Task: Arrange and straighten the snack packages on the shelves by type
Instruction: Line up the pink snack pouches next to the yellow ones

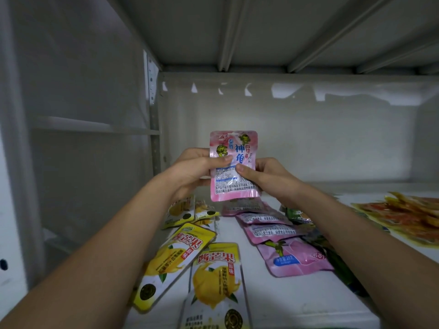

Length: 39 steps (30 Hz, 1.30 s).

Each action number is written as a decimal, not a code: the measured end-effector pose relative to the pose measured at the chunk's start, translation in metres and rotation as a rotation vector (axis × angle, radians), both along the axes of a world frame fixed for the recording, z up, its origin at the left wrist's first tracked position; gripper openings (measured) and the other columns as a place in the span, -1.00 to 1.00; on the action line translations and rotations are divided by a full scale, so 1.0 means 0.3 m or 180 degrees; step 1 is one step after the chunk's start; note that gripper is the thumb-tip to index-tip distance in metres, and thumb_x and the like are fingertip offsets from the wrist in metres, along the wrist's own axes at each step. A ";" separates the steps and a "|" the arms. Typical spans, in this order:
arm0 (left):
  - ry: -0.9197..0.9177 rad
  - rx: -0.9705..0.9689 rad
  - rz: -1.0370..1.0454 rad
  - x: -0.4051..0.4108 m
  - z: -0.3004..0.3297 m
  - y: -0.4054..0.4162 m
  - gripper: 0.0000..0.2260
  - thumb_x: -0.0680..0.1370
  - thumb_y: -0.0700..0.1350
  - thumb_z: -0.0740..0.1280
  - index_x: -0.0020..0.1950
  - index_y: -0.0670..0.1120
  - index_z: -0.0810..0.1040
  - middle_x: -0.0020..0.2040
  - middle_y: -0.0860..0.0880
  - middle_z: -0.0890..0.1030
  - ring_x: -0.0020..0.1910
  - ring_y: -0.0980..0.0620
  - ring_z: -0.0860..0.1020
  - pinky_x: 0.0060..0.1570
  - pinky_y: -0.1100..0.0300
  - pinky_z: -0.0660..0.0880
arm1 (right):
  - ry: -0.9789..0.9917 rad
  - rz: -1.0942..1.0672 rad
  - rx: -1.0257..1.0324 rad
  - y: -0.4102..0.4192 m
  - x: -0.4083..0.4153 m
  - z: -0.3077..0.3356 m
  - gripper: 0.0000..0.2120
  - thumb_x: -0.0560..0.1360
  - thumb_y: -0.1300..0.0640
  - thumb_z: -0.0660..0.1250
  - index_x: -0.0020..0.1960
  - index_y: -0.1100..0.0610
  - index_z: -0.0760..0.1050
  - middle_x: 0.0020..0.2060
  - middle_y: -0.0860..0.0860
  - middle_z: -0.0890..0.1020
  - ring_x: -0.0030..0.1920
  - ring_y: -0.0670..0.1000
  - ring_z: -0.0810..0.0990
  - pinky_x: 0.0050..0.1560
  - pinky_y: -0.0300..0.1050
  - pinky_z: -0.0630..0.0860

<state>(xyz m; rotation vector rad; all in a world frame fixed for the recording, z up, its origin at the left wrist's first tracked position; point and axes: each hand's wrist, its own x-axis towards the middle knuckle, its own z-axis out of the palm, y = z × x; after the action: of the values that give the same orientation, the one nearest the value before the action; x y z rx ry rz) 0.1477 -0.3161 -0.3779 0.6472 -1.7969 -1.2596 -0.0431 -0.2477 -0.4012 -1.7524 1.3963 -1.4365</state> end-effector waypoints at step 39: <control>-0.1100 -0.0166 -0.0146 -0.003 -0.032 0.014 -0.78 0.59 -0.08 0.47 0.24 -0.02 0.65 0.08 -0.05 0.77 0.14 -0.14 0.72 0.25 -0.13 0.61 | -0.0002 -0.0227 -0.0087 0.012 0.004 0.001 -0.90 0.65 0.20 0.38 -0.02 0.12 0.64 -0.28 -0.05 0.72 -0.37 -0.13 0.64 -0.38 -0.27 0.55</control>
<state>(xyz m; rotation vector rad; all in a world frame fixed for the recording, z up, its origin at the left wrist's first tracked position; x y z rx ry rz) 0.1468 -0.3119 -0.3876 0.8383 -2.1289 -1.1797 -0.0419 -0.2442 -0.4010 -1.7347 1.4590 -1.4998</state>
